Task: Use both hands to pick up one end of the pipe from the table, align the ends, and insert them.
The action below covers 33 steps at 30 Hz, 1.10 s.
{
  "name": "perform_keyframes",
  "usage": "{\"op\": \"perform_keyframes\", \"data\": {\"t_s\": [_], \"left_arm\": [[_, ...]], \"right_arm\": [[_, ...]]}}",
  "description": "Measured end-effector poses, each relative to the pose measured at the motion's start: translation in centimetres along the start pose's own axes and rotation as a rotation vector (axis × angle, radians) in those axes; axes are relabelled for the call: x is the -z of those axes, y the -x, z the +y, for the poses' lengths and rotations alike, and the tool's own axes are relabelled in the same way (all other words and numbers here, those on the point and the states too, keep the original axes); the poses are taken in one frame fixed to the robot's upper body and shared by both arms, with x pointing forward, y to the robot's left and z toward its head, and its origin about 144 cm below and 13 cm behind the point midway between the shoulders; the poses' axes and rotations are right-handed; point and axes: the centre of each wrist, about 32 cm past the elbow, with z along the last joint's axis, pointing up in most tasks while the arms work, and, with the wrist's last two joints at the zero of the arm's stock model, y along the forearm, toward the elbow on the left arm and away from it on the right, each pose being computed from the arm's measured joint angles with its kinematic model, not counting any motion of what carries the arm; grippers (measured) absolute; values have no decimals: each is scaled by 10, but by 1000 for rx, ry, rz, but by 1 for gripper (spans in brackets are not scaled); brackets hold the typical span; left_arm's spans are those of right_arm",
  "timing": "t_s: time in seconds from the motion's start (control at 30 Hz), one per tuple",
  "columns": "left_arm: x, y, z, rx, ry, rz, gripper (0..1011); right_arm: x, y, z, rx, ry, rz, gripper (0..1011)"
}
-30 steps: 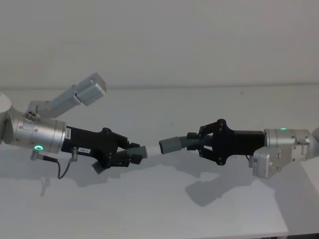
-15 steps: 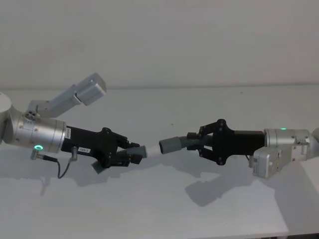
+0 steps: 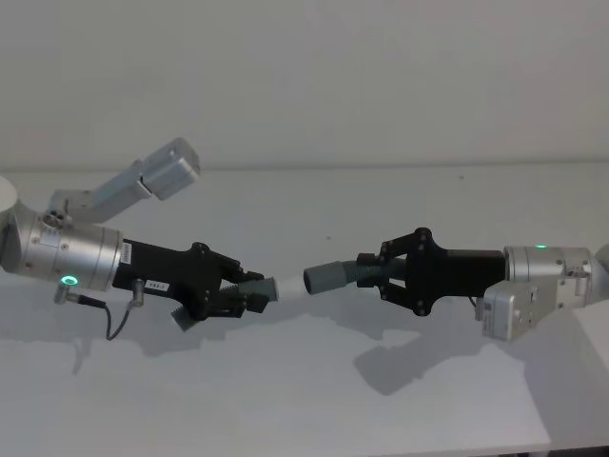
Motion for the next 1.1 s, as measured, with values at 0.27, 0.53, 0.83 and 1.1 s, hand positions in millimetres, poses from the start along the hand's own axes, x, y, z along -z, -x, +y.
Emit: {"op": "perform_keyframes", "data": {"t_s": [0.27, 0.53, 0.83, 1.1], "left_arm": [[-2, 0, 1, -1, -1, -3, 327], [-3, -1, 1, -1, -2, -2, 327], [-2, -3, -2, 1, -3, 4, 327], [-1, -4, -3, 4, -4, 7, 327]], "right_arm": [[0, 0, 0, 0, 0, 0, 211], [0, 0, 0, 0, 0, 0, 212], [0, 0, 0, 0, 0, 0, 211], [0, 0, 0, 0, 0, 0, 210]]}}
